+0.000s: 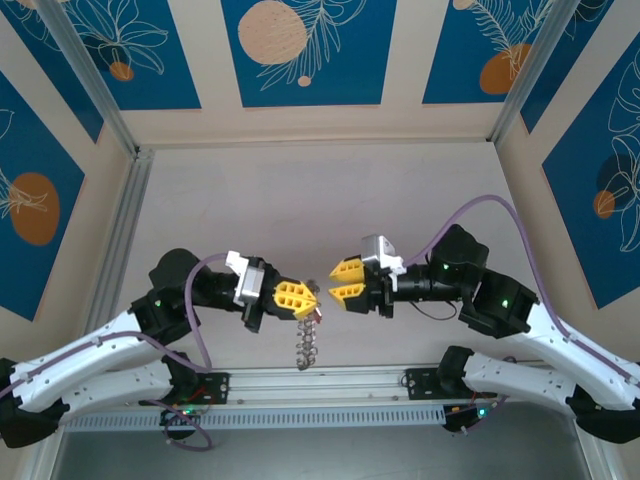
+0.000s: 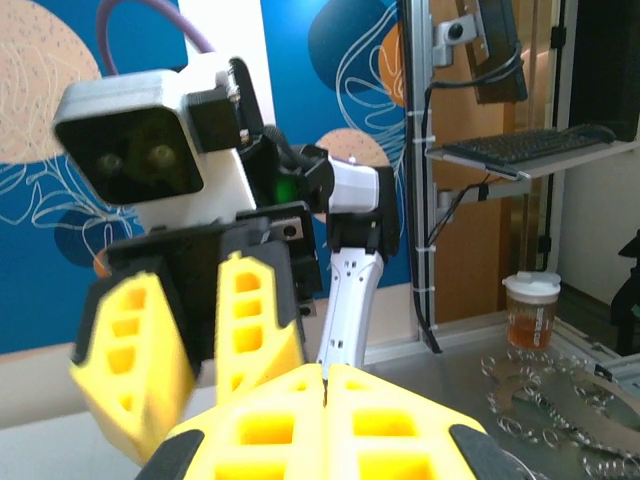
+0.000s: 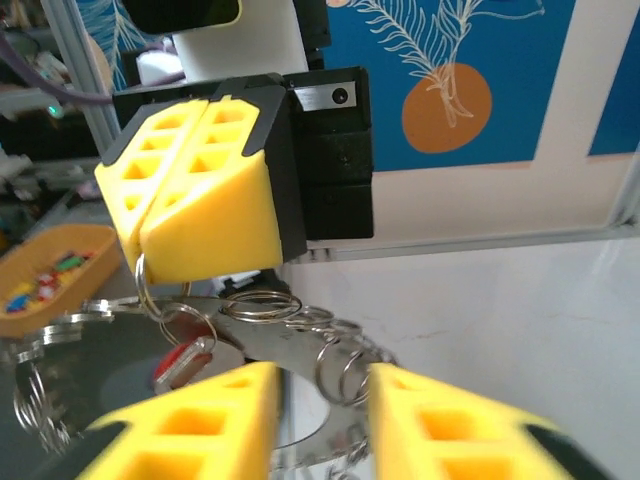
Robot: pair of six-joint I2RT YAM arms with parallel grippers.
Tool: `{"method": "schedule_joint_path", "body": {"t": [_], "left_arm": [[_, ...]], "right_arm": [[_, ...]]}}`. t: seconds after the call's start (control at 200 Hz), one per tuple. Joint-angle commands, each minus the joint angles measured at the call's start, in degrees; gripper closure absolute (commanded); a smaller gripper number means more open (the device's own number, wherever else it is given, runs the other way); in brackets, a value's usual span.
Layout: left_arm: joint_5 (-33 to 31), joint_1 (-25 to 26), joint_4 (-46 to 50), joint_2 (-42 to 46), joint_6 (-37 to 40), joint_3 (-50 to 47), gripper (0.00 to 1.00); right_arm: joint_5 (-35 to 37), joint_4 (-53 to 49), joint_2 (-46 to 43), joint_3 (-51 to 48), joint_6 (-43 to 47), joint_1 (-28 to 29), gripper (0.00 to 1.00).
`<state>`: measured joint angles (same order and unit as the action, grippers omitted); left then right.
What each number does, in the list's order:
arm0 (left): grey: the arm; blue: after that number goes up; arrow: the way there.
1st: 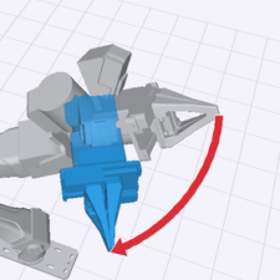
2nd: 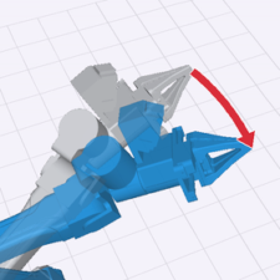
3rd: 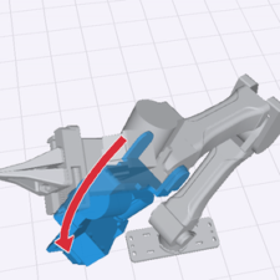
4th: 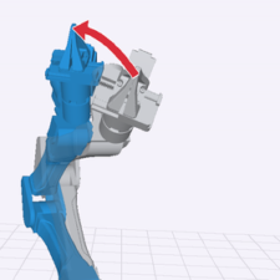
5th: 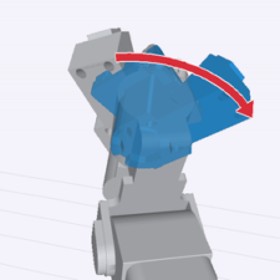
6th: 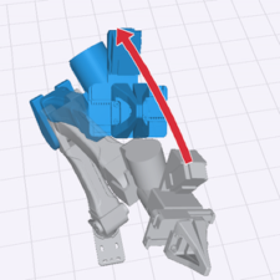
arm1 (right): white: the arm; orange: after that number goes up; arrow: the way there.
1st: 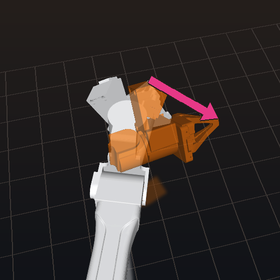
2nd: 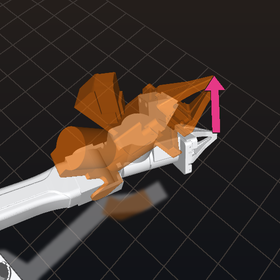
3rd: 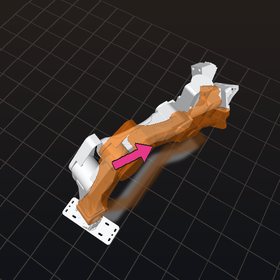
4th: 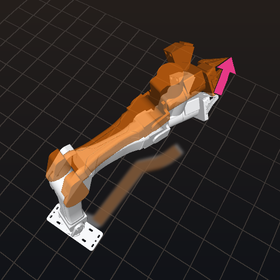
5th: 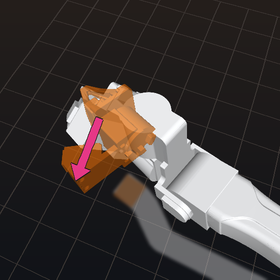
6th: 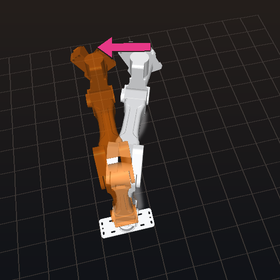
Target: Put the keys on the keyring
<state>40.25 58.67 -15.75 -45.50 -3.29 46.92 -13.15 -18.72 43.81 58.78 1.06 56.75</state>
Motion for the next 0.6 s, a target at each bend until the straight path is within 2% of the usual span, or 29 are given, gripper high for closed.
{"method": "schedule_joint_path", "body": {"t": [0.0, 0.145, 0.245, 0.355, 0.455, 0.525, 0.59], "left_arm": [[-1.9, -0.8, 5.4, 2.7, 2.7, 2.3, 1.00], [-11.7, -1.0, 15.5, 3.5, 5.1, 3.8, 1.00], [-19.4, -1.6, 19.7, 2.1, 3.6, 2.9, 1.00], [-26.1, -2.0, 22.5, 0.9, 1.8, 0.9, 1.00], [-35.4, -2.1, 27.7, -0.1, 1.3, 1.0, 1.00], [-43.6, -2.1, 32.7, -1.2, 1.2, 1.8, 1.00], [-48.5, -2.1, 34.5, -2.8, 1.6, 1.9, 1.00]], "right_arm": [[5.2, -0.9, -2.4, -2.3, -0.2, -0.2, 0.60], [14.5, -1.8, -5.7, -5.3, -1.0, -0.3, 0.42], [20.1, -1.5, -8.0, -8.3, -1.3, -0.8, 0.34], [25.7, 0.6, -9.9, -14.0, -2.4, -2.7, 0.21], [27.0, 0.6, -9.6, -15.9, -6.3, -6.3, 0.13], [26.9, 0.7, -9.4, -16.6, -8.8, -8.9, 0.11], [27.4, 1.0, -9.7, -17.3, -10.2, -10.9, 0.11]]}}
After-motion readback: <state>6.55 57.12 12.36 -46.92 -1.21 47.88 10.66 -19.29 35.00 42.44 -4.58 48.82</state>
